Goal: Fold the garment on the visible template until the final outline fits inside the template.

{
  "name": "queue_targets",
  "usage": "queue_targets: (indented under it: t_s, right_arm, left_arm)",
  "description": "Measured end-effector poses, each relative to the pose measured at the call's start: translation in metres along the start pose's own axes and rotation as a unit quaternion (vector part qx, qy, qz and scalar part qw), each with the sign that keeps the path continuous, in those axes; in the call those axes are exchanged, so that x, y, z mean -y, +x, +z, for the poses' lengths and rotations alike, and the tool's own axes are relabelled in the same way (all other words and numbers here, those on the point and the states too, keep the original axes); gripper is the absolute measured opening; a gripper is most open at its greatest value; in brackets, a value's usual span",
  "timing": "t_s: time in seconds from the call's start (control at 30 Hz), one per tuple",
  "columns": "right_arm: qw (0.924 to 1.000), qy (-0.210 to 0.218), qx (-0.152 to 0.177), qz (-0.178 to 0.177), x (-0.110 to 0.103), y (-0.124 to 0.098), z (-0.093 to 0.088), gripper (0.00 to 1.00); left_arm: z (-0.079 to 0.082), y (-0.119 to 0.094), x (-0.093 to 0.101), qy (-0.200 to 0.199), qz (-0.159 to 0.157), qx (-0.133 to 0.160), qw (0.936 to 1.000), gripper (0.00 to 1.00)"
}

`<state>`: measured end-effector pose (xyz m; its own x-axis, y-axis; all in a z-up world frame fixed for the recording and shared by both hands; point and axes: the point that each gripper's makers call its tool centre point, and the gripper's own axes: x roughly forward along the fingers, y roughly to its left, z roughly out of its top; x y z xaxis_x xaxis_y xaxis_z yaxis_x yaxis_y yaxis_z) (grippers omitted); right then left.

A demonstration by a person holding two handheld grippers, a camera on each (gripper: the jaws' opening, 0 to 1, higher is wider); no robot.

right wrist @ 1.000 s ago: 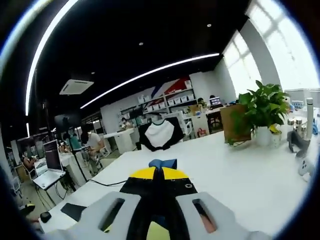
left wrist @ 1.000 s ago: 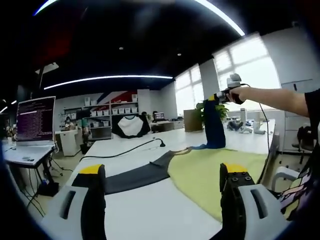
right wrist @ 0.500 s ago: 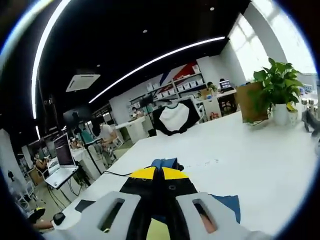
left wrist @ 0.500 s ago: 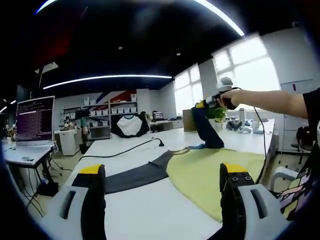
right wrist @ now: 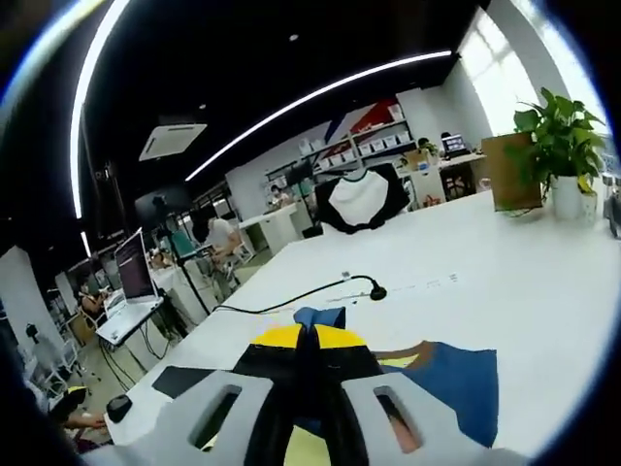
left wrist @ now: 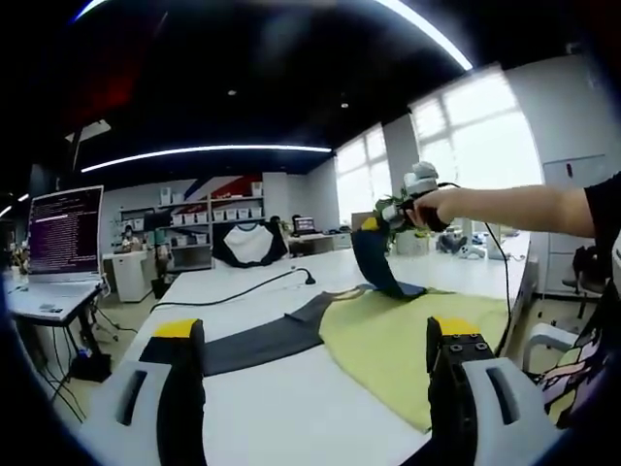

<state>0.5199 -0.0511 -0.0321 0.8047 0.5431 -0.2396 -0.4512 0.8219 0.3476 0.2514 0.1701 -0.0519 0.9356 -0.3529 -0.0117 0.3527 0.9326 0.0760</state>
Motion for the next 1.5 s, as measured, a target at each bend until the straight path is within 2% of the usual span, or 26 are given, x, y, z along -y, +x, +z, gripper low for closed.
queue_targets:
  t_s: [0.17,0.7,0.9,1.03,1.1,1.23,1.5]
  right_arm:
    - [0.9996,0.008,-0.027,0.008,-0.006,0.011,-0.033,0.00]
    - [0.9965,0.033,-0.075,0.011,-0.022,0.041,-0.098,0.00]
    - [0.9949,0.045,-0.090,0.012,-0.024,0.051,-0.115,0.00]
    - [0.9933,0.064,-0.096,0.015,-0.026,0.057,-0.126,0.00]
    - [0.9922,0.085,-0.089,0.019,-0.028,0.060,-0.129,0.00]
    - [0.9911,0.079,-0.104,0.025,-0.032,0.066,-0.143,0.01]
    - [0.9871,0.094,-0.120,0.048,-0.042,0.071,-0.158,0.02]
  left_arm:
    - [-0.003,0.000,-0.001,-0.001,0.000,-0.004,1.0000,1.00]
    - [-0.007,0.000,-0.001,-0.001,0.002,-0.014,0.9999,1.00]
    - [-0.010,0.001,-0.004,-0.005,0.003,-0.018,0.9998,1.00]
    - [-0.011,0.002,-0.003,-0.006,0.003,-0.019,0.9998,1.00]
    - [-0.012,0.004,-0.001,-0.007,0.000,-0.020,0.9998,1.00]
    - [-0.016,0.006,0.001,-0.009,-0.003,-0.027,0.9996,1.00]
    - [-0.017,0.006,0.002,-0.008,-0.004,-0.029,0.9995,1.00]
